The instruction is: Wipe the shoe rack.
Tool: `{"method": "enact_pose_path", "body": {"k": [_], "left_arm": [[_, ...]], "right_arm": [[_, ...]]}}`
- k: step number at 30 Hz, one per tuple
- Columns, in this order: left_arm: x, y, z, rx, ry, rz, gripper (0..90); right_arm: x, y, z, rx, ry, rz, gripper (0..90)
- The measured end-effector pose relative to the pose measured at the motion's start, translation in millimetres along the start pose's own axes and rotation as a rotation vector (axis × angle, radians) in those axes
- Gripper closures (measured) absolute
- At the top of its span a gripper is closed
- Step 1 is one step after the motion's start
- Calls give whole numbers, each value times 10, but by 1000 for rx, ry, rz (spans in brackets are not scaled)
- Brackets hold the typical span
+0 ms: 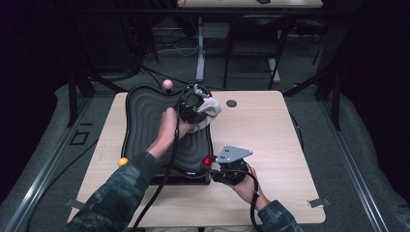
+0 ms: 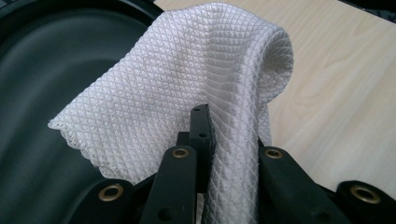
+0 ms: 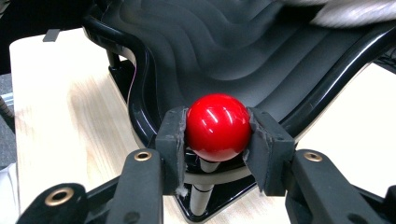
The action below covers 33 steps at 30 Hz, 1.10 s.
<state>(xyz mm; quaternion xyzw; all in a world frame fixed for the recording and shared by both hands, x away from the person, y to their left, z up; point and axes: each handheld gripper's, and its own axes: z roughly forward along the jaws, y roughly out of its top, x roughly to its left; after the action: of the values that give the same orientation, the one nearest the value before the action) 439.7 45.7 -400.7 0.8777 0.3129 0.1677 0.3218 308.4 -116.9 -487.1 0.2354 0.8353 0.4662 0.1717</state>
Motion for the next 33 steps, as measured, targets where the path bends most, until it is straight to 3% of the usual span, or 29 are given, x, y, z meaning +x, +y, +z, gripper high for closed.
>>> {"method": "enact_pose_path", "body": {"k": [15, 25, 33], "left_arm": [[-294, -484, -64, -11, -104, 42, 826], [-406, -615, -82, 5, -141, 64, 826], [-420, -621, -77, 1, -135, 70, 826]], "right_arm": [[7, 0, 3, -2, -2, 2, 600], [10, 0, 4, -4, -3, 2, 600], [11, -2, 10, -9, -6, 2, 600]]}}
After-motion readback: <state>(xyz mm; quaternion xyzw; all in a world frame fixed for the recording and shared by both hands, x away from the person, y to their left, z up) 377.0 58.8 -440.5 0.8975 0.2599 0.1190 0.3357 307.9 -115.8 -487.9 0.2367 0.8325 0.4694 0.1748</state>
